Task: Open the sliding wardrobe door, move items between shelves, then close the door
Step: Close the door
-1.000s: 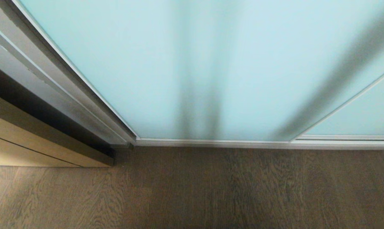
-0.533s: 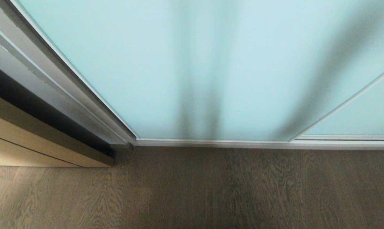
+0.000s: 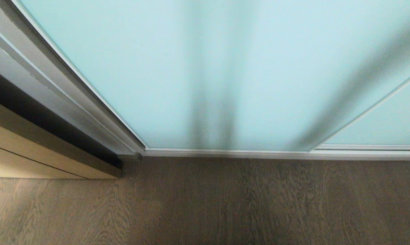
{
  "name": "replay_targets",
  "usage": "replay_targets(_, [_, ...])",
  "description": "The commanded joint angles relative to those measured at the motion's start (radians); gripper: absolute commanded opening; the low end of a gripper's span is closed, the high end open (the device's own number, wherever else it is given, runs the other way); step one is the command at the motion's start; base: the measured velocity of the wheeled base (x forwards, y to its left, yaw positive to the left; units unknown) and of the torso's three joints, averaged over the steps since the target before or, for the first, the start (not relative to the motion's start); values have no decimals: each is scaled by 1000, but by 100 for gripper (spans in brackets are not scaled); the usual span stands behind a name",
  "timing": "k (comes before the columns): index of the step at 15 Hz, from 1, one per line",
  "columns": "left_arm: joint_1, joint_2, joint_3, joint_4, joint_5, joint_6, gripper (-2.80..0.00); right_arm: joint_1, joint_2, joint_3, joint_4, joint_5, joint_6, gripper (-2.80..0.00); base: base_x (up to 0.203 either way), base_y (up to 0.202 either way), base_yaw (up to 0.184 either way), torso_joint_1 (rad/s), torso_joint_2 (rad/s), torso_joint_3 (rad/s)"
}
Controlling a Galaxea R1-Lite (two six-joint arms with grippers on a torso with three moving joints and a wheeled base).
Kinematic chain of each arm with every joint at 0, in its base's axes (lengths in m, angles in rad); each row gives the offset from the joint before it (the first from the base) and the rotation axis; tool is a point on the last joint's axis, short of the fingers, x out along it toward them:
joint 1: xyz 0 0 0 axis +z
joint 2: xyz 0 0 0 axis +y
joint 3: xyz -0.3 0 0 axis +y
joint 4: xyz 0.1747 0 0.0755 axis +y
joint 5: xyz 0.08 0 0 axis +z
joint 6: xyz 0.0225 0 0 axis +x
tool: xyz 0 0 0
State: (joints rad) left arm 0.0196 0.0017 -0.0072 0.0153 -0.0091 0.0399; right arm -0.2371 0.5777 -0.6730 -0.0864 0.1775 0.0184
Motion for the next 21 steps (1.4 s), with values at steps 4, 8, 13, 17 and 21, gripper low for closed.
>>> replay_targets(4, [0,0,0,0,0,0,-280,73,-301,434,1,-14,-47,-280,0,0,0,0,0,0])
replay_targets(8, [-1,1,1,0,0,-1,-280,164,-307,532,-22,-19,-47,-280,0,0,0,0,0,0])
replay_targets(13, [-1,0,0,0,0,0,-280,251,-524,561,127,-53,-52,-280,0,0,0,0,0,0])
replay_targets(17, [0,0,1,0,0,0,-280,241,-581,674,90,-162,-45,-280,0,0,0,0,0,0])
replay_targets(21, [0,0,0,0,0,0,-280,240,-581,673,79,-175,-45,-280,0,0,0,0,0,0])
